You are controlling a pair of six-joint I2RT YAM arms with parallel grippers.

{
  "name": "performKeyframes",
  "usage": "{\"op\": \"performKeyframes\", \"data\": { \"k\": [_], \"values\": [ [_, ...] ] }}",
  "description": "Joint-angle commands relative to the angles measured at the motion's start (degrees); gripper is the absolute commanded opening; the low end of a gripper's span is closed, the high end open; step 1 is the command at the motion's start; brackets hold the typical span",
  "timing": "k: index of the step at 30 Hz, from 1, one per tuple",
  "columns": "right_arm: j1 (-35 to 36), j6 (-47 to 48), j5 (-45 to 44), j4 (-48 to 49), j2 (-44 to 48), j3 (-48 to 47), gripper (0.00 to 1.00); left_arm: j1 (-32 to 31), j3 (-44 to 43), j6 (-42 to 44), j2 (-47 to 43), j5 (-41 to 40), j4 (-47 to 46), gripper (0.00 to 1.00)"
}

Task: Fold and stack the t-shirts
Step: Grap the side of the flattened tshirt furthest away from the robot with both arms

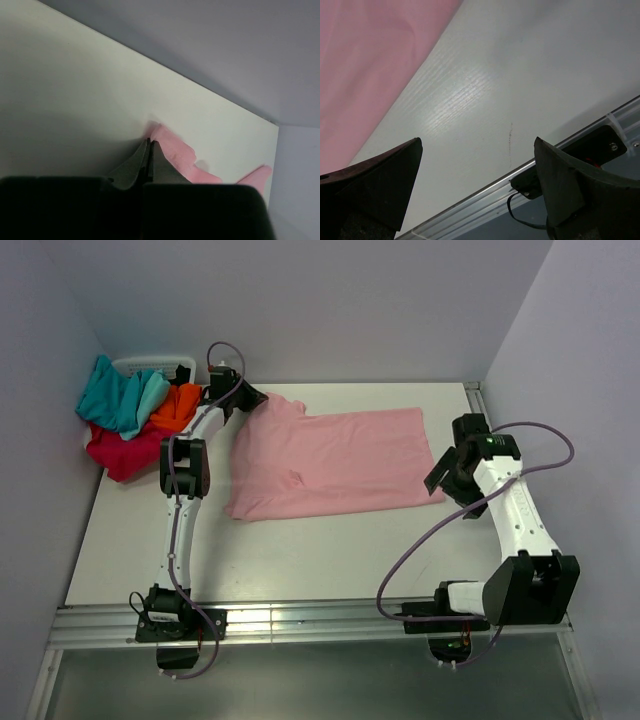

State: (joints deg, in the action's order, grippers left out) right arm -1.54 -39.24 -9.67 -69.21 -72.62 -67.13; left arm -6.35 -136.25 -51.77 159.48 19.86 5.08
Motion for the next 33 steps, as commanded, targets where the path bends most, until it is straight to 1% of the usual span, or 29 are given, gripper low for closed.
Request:
{"op": "performKeyframes", "data": {
  "k": [1,4,6,7,8,10,11,12,13,14,15,16,17,19,22,23,24,27,29,31,33],
  "values": [
    [-0.2,1.3,-2.1,3.0,-2.6,-2.6,1.00,-0.2,0.6,1.9,1.4,-0.8,3.9,0.00],
    [-0.3,2.6,-0.7,6.5,-7.5,-6.4,0.99,-0.2,2.4,2.5,-1.1,-0.3,4.7,0.00],
    [-0.2,3.6,1.2,10.4,-12.4,-10.9,0.99,-0.1,5.4,2.5,-4.4,-0.2,4.8,0.00],
    [-0.2,4.4,1.7,11.7,-14.2,-14.6,0.99,-0.1,6.2,2.7,-5.7,-0.1,5.3,0.00],
    [-0.2,4.8,2.3,13.8,-18.5,-16.7,0.99,-0.1,8.0,3.0,-8.0,0.1,5.6,0.00],
    [-0.3,5.6,3.1,14.9,-23.7,-22.1,0.99,-0.1,9.8,3.6,-10.4,0.4,6.5,0.00],
    [-0.4,5.8,3.5,14.5,-29.6,-28.6,0.99,-0.1,12.3,4.0,-12.9,0.3,7.3,0.00],
    [-0.4,5.9,4.4,14.1,-32.7,-32.3,0.99,-0.1,13.8,4.4,-14.2,0.4,7.3,0.00],
    [-0.3,6.0,4.9,13.8,-35.7,-38.9,0.99,-0.1,15.2,4.5,-15.4,0.0,7.8,0.00],
    [-0.3,6.0,5.5,13.4,-41.3,-42.2,0.99,-0.2,17.7,4.6,-17.5,0.4,8.1,0.00],
    [-0.3,5.8,6.0,13.1,-44.0,-45.3,0.99,-0.2,18.2,4.8,-18.1,0.5,9.2,0.00],
    [-0.3,5.9,6.3,13.0,-46.6,-50.8,0.99,-0.4,18.6,4.8,-18.7,0.5,10.2,0.00],
    [-0.4,5.9,6.9,13.0,-51.3,-53.5,0.99,-0.5,19.0,5.4,-19.7,1.0,12.1,0.00],
    [-0.6,5.8,8.4,13.7,-57.8,-59.8,0.99,-1.4,19.7,6.1,-21.6,0.4,14.1,0.00],
    [-0.9,5.4,9.6,16.0,-62.2,-64.4,0.99,-3.0,21.3,6.2,-23.8,-0.3,15.8,0.00],
    [-1.0,5.3,10.7,18.2,-63.9,-64.7,0.99,-3.5,21.3,6.8,-24.6,-0.3,16.6,0.00],
    [-1.3,5.1,10.8,19.6,-64.4,-64.6,0.99,-3.9,21.1,6.9,-25.0,-1.0,19.0,0.00],
    [-2.1,4.3,11.5,24.9,-66.2,-64.1,0.99,-5.3,20.8,8.0,-26.1,-1.3,21.4,0.00],
    [-2.5,3.8,11.7,26.7,-68.5,-66.4,0.99,-6.0,21.3,9.2,-27.3,-1.7,22.9,0.00],
    [-3.5,3.1,11.4,27.3,-70.8,-69.8,0.99,-6.6,22.7,9.6,-28.5,-2.0,23.0,0.00],
    [-4.3,2.1,11.4,29.5,-71.4,-70.4,0.98,-6.7,25.0,9.7,-30.1,-2.4,23.5,0.00]
  ]
}}
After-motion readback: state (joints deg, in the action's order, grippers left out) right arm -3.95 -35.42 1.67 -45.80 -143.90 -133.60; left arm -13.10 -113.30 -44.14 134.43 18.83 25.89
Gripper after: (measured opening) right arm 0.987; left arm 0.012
